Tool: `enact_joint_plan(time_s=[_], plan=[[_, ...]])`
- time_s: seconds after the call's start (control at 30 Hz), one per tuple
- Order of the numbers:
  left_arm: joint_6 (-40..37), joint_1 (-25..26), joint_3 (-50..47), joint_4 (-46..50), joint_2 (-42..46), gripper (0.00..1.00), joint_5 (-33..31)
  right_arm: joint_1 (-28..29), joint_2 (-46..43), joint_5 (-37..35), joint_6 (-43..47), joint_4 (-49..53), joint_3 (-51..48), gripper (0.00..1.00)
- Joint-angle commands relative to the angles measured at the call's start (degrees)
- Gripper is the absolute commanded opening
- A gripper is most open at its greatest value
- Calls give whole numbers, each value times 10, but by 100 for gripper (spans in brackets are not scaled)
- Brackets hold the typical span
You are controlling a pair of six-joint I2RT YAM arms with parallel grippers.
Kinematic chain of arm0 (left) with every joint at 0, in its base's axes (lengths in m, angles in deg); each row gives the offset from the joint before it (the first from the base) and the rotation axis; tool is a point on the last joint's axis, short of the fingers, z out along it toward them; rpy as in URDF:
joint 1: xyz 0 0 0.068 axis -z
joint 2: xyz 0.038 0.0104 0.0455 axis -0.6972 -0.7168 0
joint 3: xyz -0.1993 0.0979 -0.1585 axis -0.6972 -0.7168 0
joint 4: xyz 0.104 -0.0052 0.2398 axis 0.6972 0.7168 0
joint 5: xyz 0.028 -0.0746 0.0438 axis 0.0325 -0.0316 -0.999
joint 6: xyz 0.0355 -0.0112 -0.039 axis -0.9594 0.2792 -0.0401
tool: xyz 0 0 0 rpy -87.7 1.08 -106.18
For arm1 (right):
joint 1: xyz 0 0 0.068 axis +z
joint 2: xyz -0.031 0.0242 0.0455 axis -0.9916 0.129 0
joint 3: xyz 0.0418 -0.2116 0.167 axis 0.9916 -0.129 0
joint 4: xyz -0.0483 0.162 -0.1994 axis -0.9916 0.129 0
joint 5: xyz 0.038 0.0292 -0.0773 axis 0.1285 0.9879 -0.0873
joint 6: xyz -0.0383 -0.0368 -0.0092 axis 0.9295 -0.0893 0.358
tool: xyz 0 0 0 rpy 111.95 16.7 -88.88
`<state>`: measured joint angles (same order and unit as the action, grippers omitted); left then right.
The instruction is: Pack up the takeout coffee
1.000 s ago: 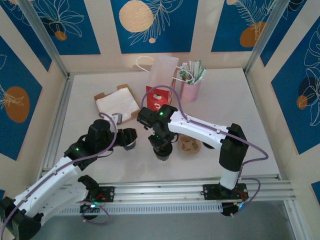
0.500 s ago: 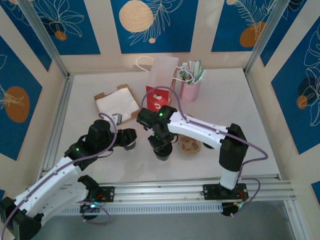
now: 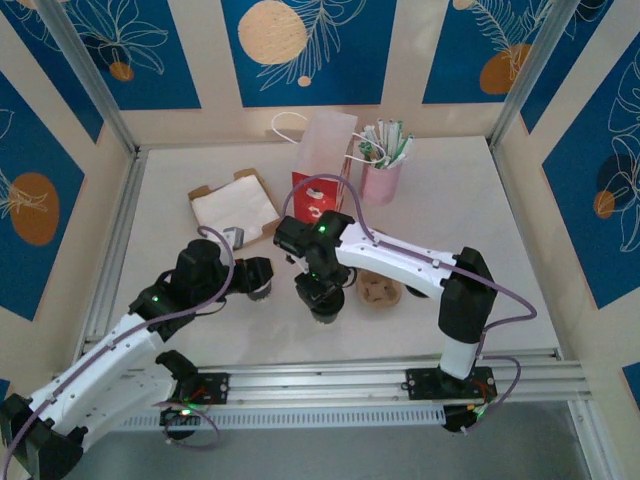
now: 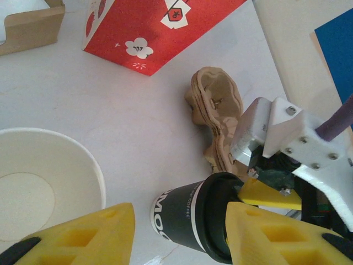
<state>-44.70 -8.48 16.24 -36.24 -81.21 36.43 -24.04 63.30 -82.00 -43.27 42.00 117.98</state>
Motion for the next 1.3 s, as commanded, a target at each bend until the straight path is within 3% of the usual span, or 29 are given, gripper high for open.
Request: enact_joint_plan(time_s=[0.0,0.2,0.43,0.53,0.63,0.83,0.97,1.13,1.27], plan=[[-2,-7,-7,-3,4,47,5,3,0,17,-7,5,-26,51],[-2,-7,-6,-4,2,47,6,5,7,1,-10,15,-31,51],[-4,-7,15,9,8,48,5,11,-29,-9,-18,39,55,56],[-12,-7,39,25,14,54,2,11,-64,-24,-25,36,83,64],[-18,-7,62,42,24,66,-2,12,-115,-32,-35,16,80,71],[-44,-7,129,95,31,100,-20,9,-259,-43,-52,-60,8,87],[-72,-7,191,138,8,100,-33,-11,-365,-46,-77,-115,-68,98],[-110,-7,271,168,-61,100,-43,-51,-467,-65,-117,-156,-160,99],[-152,-8,373,208,-155,100,-60,-114,-494,-59,-126,-159,-213,99]])
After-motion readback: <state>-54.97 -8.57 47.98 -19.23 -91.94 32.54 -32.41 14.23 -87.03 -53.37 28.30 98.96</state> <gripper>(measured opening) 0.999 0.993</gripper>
